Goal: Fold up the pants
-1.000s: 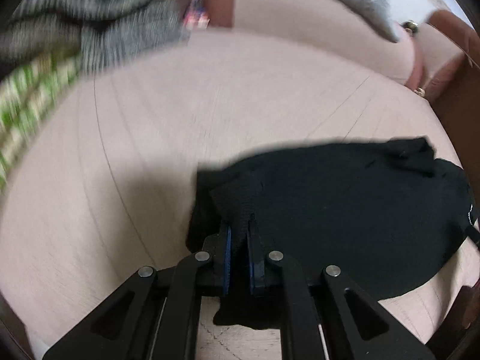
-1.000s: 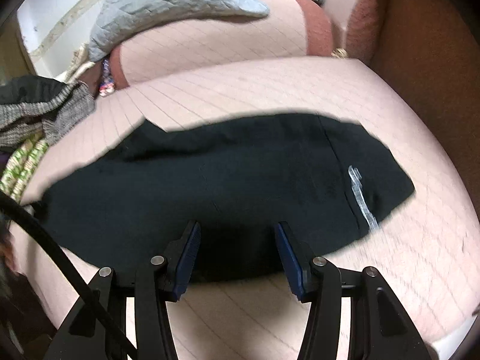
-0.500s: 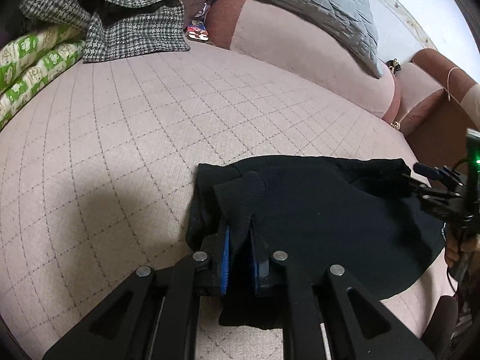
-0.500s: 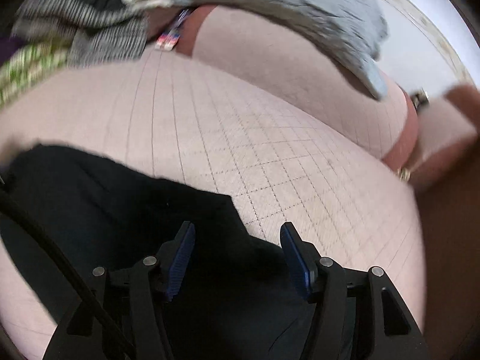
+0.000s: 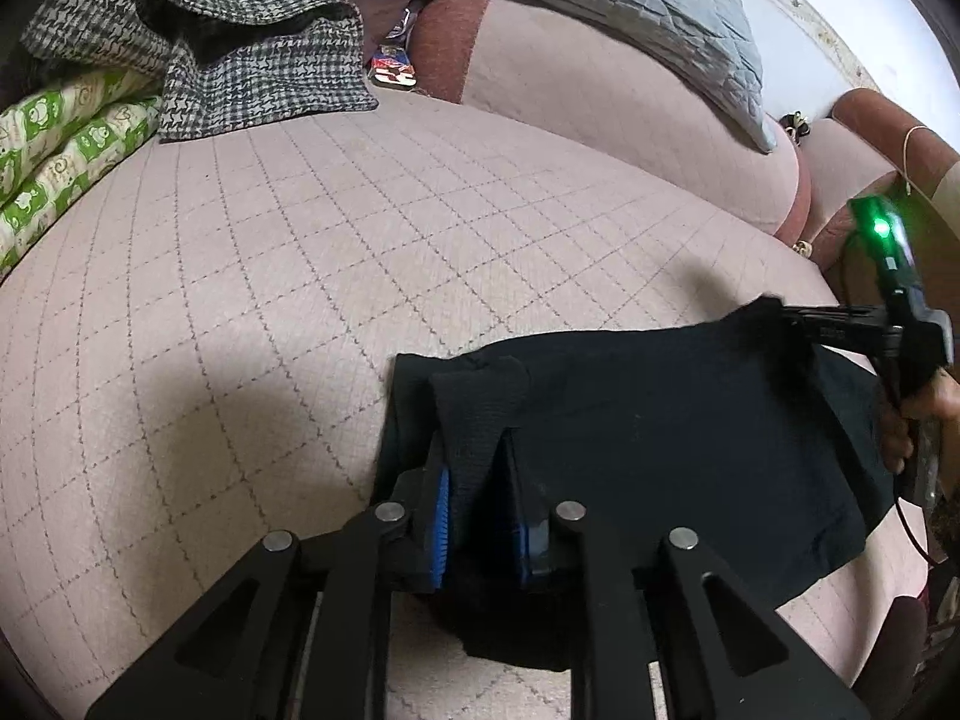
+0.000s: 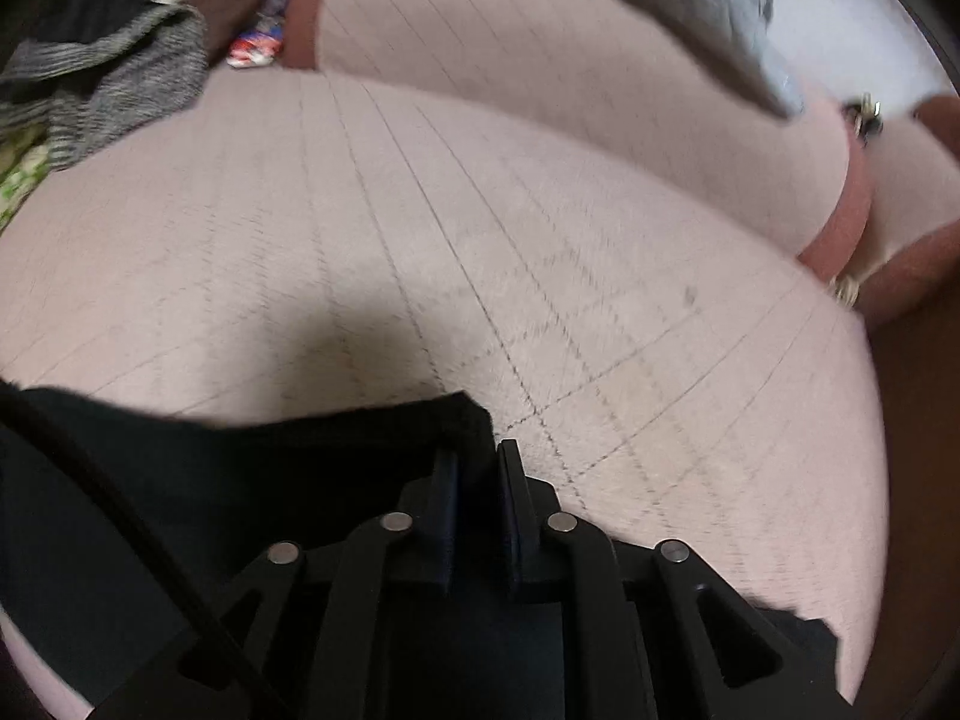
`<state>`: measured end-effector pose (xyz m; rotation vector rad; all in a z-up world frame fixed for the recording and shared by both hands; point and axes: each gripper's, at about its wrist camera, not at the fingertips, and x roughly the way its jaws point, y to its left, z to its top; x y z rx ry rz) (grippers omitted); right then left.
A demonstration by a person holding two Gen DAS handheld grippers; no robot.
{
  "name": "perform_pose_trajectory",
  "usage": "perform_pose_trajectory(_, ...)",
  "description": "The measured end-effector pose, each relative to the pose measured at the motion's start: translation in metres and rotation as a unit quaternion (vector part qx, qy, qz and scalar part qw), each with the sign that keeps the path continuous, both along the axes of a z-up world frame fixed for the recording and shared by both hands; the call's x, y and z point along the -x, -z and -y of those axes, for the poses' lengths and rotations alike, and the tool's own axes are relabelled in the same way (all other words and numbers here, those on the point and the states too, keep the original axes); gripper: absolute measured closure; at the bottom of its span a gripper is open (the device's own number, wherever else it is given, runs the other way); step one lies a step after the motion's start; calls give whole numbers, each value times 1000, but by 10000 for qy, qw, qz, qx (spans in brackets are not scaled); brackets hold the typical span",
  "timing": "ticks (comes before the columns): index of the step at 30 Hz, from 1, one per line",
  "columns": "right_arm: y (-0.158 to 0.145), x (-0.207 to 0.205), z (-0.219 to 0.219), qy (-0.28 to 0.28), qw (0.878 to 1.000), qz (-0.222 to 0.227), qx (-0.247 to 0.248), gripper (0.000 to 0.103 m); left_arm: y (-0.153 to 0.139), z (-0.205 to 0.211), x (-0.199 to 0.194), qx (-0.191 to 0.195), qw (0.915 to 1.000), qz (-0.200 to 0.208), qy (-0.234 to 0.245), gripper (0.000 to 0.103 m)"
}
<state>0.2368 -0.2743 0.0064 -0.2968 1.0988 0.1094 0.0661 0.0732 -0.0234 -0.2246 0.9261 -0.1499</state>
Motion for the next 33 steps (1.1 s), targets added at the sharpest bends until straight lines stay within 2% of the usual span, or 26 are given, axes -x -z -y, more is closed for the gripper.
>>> perform_pose_trajectory(1,7,-6,1,72,9999,-72,25,82,0,-2,-1,41,10000,-14,-22,81)
perform_pose_trajectory(3,5,-10,6,240,9997,32,26,53,1,-8,-2,159,9998,-52,-82,77)
perform_pose_trajectory(4,-3,-11,13,413,9990,126,-100,51,1,-11,-2,207,9997,-61,-108,74)
perform_pose_trajectory(6,-17,-9,26,628,9969,267,-381,50,1,-17,-2,281,9994,-91,-198,66)
perform_pose_trajectory(7,-28,-7,37,818,9946,412,-484,50,1,-19,-2,230,9993,-96,-284,54)
perform_pose_trajectory(11,-72,17,88,1403,9829,877,-807,50,0,-29,0,427,9981,-107,-429,51)
perform_pose_trajectory(15,-95,75,156,1929,9683,1092,-1152,50,-6,-34,6,282,9978,32,-595,50)
perform_pose_trajectory(17,-94,101,185,2073,9601,1015,-1582,50,-7,-39,7,387,9970,79,-669,50)
perform_pose_trajectory(19,-82,124,210,2172,9481,736,-2200,49,-6,-44,8,535,9957,78,-756,50)
perform_pose_trajectory(20,-70,134,220,2185,9407,521,-2543,49,-6,-45,8,619,9949,72,-797,50)
perform_pose_trajectory(22,-44,142,234,2237,9347,111,-2760,49,-2,-51,10,825,9926,41,-894,50)
perform_pose_trajectory(23,-30,144,239,2373,9359,-12,-2604,52,-1,-54,11,893,9914,34,-953,50)
perform_pose_trajectory(24,-19,147,244,2525,9401,-29,-2292,77,0,-58,14,948,9903,41,-1017,50)
perform_pose_trajectory(25,-12,148,250,2661,9448,49,-1912,94,-1,-61,18,995,9891,67,-1082,50)
perform_pose_trajectory(26,-12,148,253,2767,9442,133,-1783,103,-1,-64,21,1015,9882,100,-1146,50)
perform_pose_trajectory(29,-18,142,254,3070,9355,245,-1734,103,-5,-76,33,1131,9842,216,-1347,50)
perform_pose_trajectory(31,-27,141,241,3071,9411,340,-1375,102,-7,-83,38,1266,9810,257,-1446,49)
perform_pose_trajectory(32,-36,143,229,3031,9456,471,-1086,90,-8,-86,39,1310,9800,254,-1473,49)
perform_pose_trajectory(33,-43,145,222,2991,9478,565,-948,73,-8,-87,42,1366,9793,236,-1472,49)
